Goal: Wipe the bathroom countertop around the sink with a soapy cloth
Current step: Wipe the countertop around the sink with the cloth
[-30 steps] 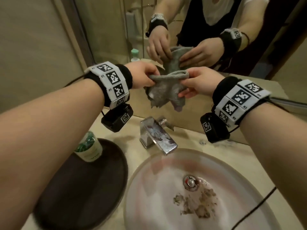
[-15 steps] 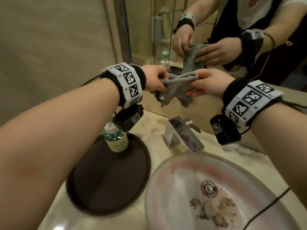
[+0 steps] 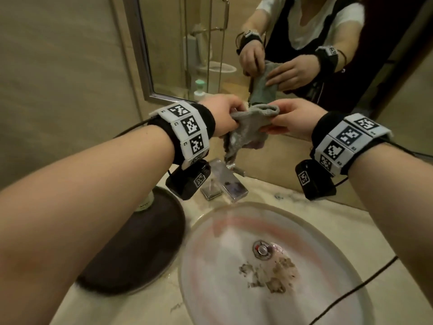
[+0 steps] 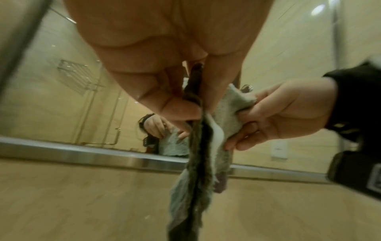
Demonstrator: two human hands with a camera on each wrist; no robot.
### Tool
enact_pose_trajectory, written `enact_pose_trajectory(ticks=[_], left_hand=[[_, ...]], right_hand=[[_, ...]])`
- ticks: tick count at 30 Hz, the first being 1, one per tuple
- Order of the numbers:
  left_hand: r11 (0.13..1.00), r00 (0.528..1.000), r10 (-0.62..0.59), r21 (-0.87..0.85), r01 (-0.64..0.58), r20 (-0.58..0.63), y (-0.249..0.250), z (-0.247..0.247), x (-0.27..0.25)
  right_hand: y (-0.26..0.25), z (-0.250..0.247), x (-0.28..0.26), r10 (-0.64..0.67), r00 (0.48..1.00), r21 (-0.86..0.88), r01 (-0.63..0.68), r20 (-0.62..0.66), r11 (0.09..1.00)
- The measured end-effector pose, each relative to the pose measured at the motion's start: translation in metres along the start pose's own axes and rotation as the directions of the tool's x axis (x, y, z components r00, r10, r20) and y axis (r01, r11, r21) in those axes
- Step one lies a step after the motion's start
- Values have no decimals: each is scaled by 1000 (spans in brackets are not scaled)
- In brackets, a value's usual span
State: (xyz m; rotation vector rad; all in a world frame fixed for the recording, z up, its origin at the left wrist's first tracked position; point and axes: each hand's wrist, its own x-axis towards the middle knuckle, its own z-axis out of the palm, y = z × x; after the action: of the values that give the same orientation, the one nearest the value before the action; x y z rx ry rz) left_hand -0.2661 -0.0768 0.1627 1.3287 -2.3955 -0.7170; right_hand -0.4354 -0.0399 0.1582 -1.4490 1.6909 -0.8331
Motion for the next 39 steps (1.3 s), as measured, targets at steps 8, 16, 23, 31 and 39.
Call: enact_pose_trajectory(ticks=[8,16,23,31,39], left_hand=[[981,987,-5,-192,37,161,69,76,-17],[997,975,-42,79,25,218,45,179,-35],[903,958,-119,430,-6,261,-11,241,-9],[843,914,-207,538,-15,350,-39,268,21],[871,883,-338,462,164,325,-36,256,38]], right_hand=[[56,-58,-53,156,986,-83,-161,-62,983],[122,-36,-48,139,983,-647,-30,118,762],[180,7,5,-79,968,-683,224,238,695],[230,39,33,212,924,-873,199,319,446],[233,62,47,34,931,-829,306,363,469]])
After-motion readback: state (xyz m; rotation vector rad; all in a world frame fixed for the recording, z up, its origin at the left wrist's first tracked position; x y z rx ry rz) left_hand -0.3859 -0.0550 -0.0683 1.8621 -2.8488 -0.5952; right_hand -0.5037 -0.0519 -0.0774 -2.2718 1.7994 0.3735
